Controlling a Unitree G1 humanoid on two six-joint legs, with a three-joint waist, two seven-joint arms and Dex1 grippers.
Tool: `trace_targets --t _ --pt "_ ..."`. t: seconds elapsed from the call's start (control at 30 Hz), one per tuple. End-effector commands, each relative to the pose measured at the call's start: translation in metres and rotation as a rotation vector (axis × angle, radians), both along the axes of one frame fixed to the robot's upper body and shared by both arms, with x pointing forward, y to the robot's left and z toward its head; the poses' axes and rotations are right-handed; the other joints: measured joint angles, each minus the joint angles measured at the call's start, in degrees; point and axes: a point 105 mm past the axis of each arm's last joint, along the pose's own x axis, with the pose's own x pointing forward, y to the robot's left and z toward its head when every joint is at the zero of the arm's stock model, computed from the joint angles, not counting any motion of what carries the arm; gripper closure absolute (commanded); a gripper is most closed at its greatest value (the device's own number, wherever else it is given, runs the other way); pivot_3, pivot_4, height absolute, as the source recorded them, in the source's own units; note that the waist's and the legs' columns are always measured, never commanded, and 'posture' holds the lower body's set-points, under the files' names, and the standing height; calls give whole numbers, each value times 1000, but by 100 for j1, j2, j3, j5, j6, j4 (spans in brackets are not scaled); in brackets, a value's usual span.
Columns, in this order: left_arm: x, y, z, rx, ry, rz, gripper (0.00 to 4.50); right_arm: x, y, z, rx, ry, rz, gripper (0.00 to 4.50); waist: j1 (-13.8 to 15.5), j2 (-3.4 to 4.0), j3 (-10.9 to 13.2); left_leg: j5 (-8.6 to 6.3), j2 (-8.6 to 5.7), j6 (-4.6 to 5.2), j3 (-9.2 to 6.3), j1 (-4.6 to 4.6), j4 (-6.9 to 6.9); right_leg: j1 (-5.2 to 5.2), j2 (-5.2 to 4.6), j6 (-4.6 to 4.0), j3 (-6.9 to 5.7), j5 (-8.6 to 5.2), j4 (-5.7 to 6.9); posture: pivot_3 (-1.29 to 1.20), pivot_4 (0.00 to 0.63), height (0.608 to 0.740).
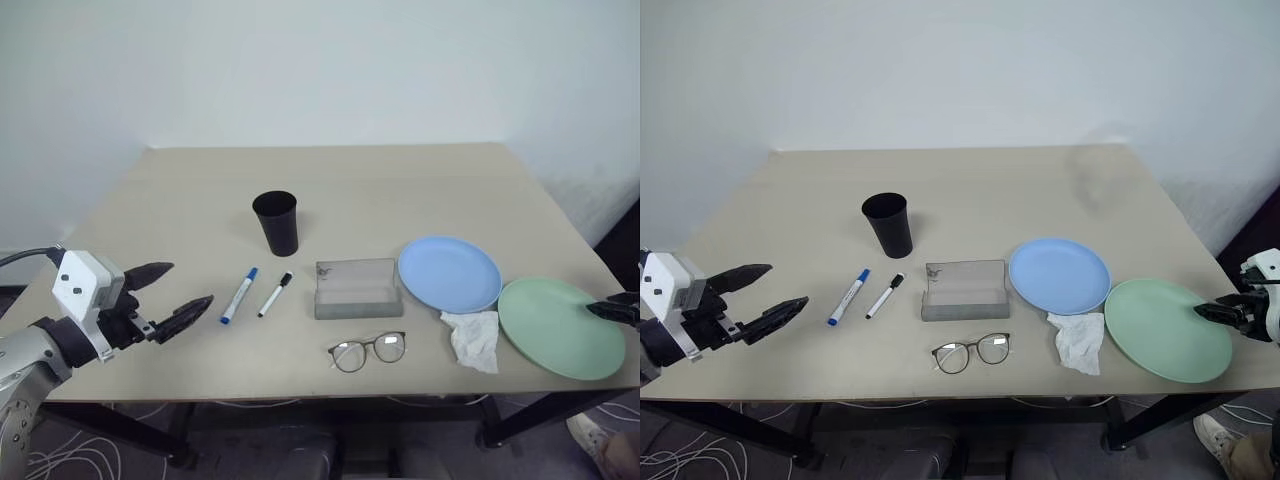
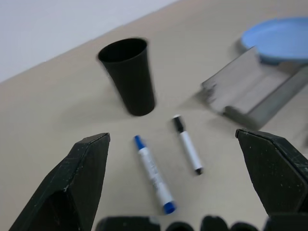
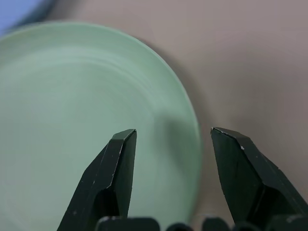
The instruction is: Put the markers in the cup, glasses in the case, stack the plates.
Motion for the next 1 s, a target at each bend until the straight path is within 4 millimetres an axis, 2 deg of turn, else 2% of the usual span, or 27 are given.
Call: trace_targets --t 0.03,0.17,0.33,0.43,0.53,0.63,0.93,1.0 --pt "-7 -15 12 -53 -42 -111 47 1 -7 9 -18 -38 -24 1832 0 0 0 0 0 0 0 0 0 0 0 0 0 0 0 0 0 737" --pt "-15 -21 10 -87 -5 -184 47 -2 -8 3 6 -6 -56 1832 -14 6 -4 0 1 0 1 2 4 2 0 -1 0 1 0 0 0 737" --pt "-17 -20 8 -78 23 -205 47 -4 -3 -3 136 46 -129 1832 -29 6 -4 -1 2 2 5 2 8 7 -1 -1 1 1 0 0 0 737" --pt "-15 -20 8 -73 16 -203 0 -4 0 -4 169 61 -140 2444 -28 7 -4 -2 2 4 7 2 11 8 -5 -2 -1 1 0 0 0 737" --pt "-15 -21 7 -71 17 -204 0 -2 3 -2 199 55 -143 3486 -28 7 -4 -4 2 5 8 1 12 8 -5 -2 -1 1 0 0 0 737" --pt "-15 -21 4 -61 22 -198 0 7 5 10 263 -9 -167 4469 -36 10 -4 -4 2 7 8 2 12 6 -4 -1 1 1 0 0 0 737" --pt "-13 -19 4 -48 6 -182 0 37 11 70 409 -250 -190 4469 -152 14 -3 -6 3 10 9 -1 12 5 -4 -1 0 1 0 0 0 737" --pt "-13 -19 4 -46 4 -178 0 46 14 90 419 -317 -164 4469 -153 18 -2 -7 4 10 8 -1 12 3 -4 -1 0 1 0 0 0 737"
